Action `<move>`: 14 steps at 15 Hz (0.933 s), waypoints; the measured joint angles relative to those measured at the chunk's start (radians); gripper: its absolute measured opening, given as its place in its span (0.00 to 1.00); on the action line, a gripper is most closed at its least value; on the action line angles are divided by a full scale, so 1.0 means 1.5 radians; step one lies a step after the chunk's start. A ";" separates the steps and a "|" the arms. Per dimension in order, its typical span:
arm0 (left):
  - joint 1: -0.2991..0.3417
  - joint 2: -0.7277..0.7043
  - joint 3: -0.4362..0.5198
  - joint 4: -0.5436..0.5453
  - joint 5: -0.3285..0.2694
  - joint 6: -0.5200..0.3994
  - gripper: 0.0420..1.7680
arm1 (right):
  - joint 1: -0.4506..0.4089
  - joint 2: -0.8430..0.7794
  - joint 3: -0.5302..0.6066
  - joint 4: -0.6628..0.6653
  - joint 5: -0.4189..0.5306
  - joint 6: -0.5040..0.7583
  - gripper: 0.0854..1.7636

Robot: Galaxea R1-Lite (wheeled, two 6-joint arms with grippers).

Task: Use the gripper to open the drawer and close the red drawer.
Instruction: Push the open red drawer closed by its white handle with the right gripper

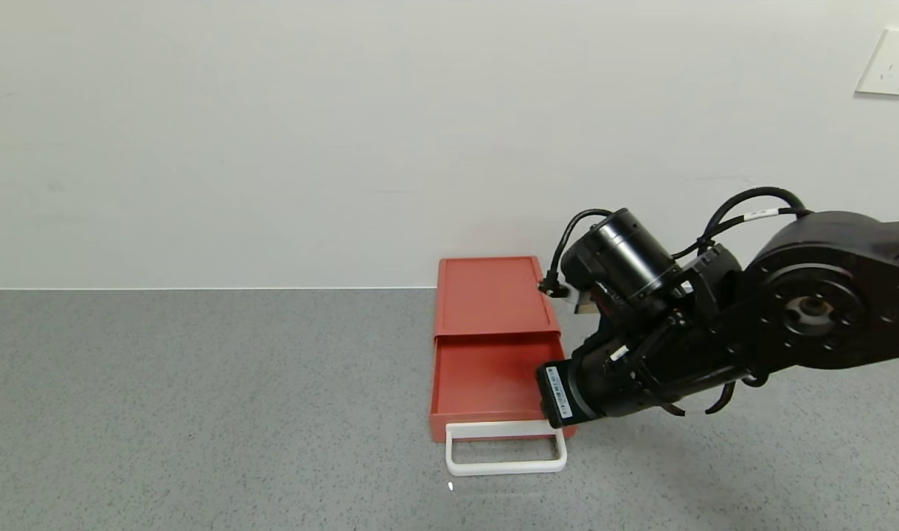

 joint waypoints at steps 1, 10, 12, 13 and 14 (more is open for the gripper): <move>0.000 0.000 0.000 0.000 0.000 0.000 0.99 | 0.003 0.012 -0.003 0.001 -0.003 0.003 0.02; 0.000 0.000 0.000 0.000 0.000 0.001 0.99 | 0.024 0.065 -0.017 0.000 -0.024 0.008 0.02; 0.000 0.000 0.000 0.000 0.000 0.001 0.99 | 0.027 0.074 -0.019 0.000 -0.025 0.008 0.02; 0.000 0.000 0.000 0.000 0.000 0.001 0.99 | 0.028 0.080 -0.022 0.000 -0.026 0.009 0.02; 0.000 0.000 0.000 0.000 0.000 0.001 0.99 | 0.029 0.087 -0.026 0.000 -0.026 0.009 0.02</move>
